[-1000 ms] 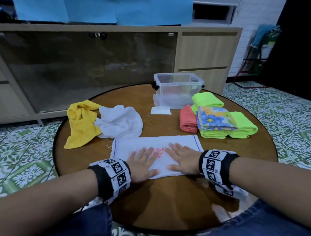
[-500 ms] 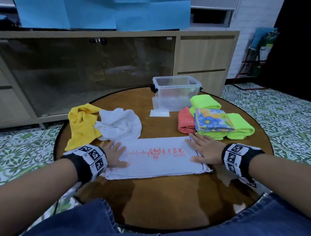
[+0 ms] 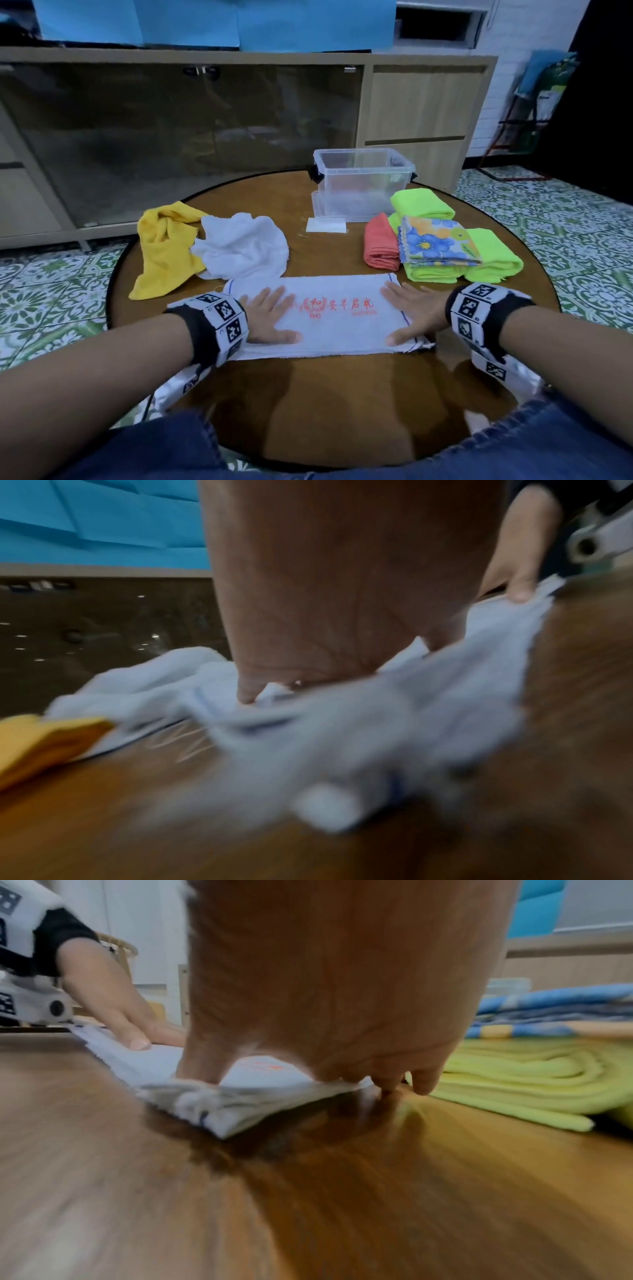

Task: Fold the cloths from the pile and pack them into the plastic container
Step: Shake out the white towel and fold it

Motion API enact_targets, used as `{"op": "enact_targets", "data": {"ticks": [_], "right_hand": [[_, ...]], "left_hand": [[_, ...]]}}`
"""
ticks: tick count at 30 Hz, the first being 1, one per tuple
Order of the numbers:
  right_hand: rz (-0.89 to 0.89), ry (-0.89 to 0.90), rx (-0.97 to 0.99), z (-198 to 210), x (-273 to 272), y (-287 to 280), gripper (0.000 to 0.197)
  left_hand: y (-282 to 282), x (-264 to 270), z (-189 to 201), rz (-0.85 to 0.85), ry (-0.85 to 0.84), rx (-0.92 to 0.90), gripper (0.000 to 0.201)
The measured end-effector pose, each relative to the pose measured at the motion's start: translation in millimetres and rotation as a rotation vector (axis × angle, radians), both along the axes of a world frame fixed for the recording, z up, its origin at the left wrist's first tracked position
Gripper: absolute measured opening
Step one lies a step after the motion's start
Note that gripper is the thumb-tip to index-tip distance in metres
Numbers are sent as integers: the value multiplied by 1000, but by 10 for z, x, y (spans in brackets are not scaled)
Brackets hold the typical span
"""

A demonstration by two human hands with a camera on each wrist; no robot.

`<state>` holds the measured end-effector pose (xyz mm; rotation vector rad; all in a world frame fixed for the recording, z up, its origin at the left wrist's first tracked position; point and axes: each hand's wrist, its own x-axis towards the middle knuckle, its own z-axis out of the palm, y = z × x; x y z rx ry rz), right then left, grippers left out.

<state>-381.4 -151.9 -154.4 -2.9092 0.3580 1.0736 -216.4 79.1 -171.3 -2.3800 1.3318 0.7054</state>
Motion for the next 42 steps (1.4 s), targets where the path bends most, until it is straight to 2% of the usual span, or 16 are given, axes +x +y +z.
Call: {"op": "enact_targets", "data": {"ticks": [2, 3, 4, 8, 10, 11, 16, 21, 23, 25, 28, 32, 34, 37, 39, 42], "right_hand": [[-5, 23, -13, 54, -17, -34, 162], [1, 26, -37, 55, 19, -38, 157], [8, 21, -72, 73, 61, -21, 146], [26, -318, -163, 170, 273, 69, 76], [76, -399, -229, 249, 382, 117, 42], [105, -410, -255, 283, 448, 122, 35], [58, -296, -233, 266, 747, 104, 48], [-43, -49, -26, 266, 988, -26, 63], [-103, -65, 17, 243, 997, -87, 54], [-76, -212, -100, 187, 944, -109, 42], [-44, -266, -290, 165, 863, -157, 33], [-67, -485, -368, 297, 692, -228, 8], [-83, -525, -401, 343, 610, -242, 11], [-69, -507, -445, 389, 489, -220, 13], [-20, -446, -499, 385, 418, -190, 13], [90, -302, -505, 354, 304, -74, 11]], "left_hand": [[155, 151, 21, 63, -25, 23, 154], [230, 217, 37, 94, -41, 44, 158], [289, 262, 75, 117, -52, 62, 151], [275, 442, 304, 111, -213, -60, 63], [153, 550, 448, 86, -315, -171, 48], [85, 596, 494, 62, -334, -198, 47], [-238, 683, 490, 23, -191, -115, 66], [-367, 739, 462, 49, -116, 70, 71], [-364, 801, 450, 82, -62, 22, 61], [-329, 864, 408, 113, -18, -54, 49], [-237, 942, 287, 169, -14, -233, 50], [-170, 940, 255, 143, -216, -431, 28], [-136, 892, 340, 119, -337, -547, 11], [-52, 828, 455, 9, -428, -692, 5], [9, 785, 520, -25, -347, -705, 12], [64, 679, 524, -41, -209, -488, 22]]}}
